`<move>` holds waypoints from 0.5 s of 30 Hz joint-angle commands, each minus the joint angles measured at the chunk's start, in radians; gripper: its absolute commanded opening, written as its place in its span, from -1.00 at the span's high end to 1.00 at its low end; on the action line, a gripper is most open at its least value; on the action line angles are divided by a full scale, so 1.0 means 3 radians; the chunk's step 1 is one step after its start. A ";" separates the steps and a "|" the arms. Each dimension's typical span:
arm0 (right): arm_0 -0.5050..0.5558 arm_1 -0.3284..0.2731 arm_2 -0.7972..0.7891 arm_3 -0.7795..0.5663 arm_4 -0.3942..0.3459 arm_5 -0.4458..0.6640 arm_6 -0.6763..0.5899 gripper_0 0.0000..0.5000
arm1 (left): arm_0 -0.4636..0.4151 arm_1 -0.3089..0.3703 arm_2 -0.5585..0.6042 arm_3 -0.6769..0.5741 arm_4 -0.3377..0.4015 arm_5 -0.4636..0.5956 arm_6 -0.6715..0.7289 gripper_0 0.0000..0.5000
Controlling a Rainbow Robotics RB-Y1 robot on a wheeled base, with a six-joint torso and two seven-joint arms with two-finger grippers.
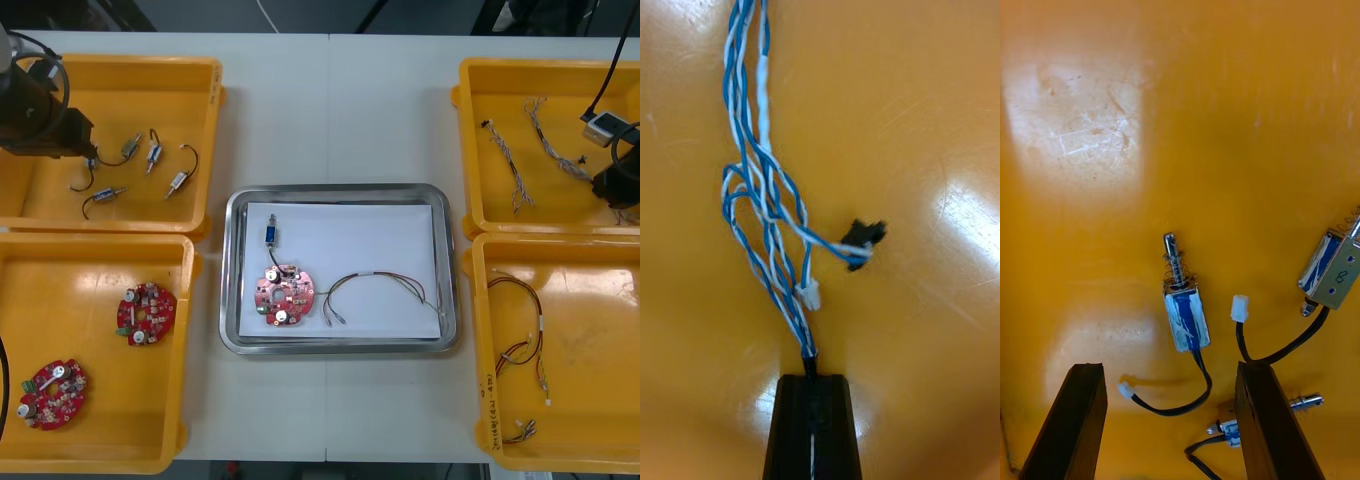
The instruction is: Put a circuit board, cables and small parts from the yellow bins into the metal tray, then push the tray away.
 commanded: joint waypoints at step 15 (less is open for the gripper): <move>0.0096 -0.0061 0.0063 -0.0751 -0.0034 0.0518 0.0098 1.00 | -0.0053 -0.0064 -0.0257 0.0199 -0.0025 -0.0406 -0.0096 -1.00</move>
